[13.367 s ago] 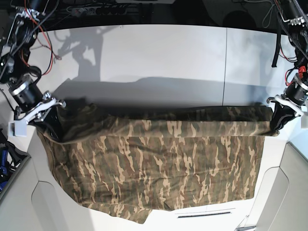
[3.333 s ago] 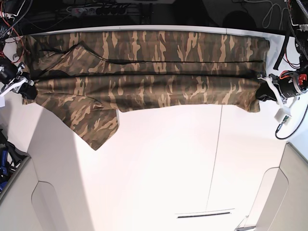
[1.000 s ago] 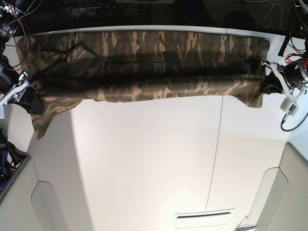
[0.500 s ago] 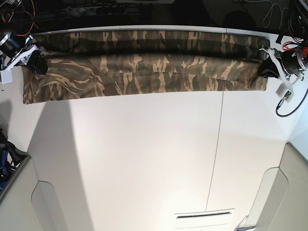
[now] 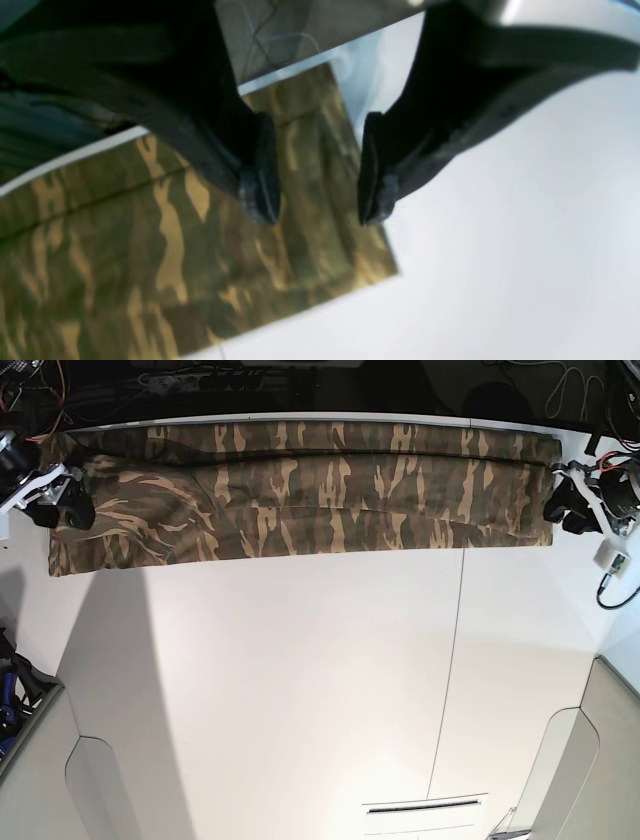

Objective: Fold the T-shirt properly
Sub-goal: 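Lay the folded strip flat with both grippers and open them, then grasp both ends of the long shirt strip with both grippers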

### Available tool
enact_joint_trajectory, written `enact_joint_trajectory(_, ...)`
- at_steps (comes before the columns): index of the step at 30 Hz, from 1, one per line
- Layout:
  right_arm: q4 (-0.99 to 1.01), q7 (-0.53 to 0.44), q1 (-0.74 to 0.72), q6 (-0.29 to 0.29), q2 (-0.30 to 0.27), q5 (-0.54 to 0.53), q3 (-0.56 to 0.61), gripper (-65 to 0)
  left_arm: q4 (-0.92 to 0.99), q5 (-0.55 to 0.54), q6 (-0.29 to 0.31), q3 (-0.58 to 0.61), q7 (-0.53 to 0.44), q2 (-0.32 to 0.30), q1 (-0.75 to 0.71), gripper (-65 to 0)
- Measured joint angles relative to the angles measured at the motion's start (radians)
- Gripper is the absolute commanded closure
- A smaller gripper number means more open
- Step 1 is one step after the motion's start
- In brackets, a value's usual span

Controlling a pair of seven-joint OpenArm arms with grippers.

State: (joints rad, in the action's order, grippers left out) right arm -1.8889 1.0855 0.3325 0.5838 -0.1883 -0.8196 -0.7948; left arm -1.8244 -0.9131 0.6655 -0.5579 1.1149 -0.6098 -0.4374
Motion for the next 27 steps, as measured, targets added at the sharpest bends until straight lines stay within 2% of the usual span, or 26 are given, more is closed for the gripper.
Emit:
enact_joint_trajectory(6,-0.106,0.005,-0.017,-0.005,0.000,0.011,-0.100,-40.9,0.000,-0.084,-0.003,-0.152,0.000,0.000,0.000,-28.7)
enact_joint_trajectory(10,-0.199,-0.001,-0.045,-0.008,0.000,-0.009,-0.121,-39.0,0.000,-0.091,-0.003,-0.181,0.000,0.000,0.000,-30.4)
enact_joint_trajectory(12,-0.235,-0.001,-0.044,-0.005,0.003,-0.050,-0.119,-29.7,0.000,-0.092,-0.003,-0.181,0.003,0.002,0.000,-35.0)
enact_joint_trajectory(15,-0.248,0.004,-0.044,-0.008,0.005,-0.050,-0.096,-5.4,0.011,-0.095,-0.003,-0.181,-0.003,0.022,0.000,-39.8)
enact_joint_trajectory(16,-0.248,0.004,-0.044,-0.007,0.006,-0.048,-0.084,0.0,0.023,-0.100,-0.003,-0.181,-0.004,0.031,0.000,-40.2)
enact_joint_trajectory(22,-0.217,0.002,-0.036,-0.004,0.006,0.013,-0.001,0.0,0.127,-0.172,0.010,-0.181,-0.016,0.065,0.000,-40.6)
enact_joint_trajectory(27,-0.034,-0.050,-0.036,-0.003,0.003,0.062,0.039,0.0,0.192,-0.173,0.020,-0.178,-0.015,0.125,0.000,-40.7)
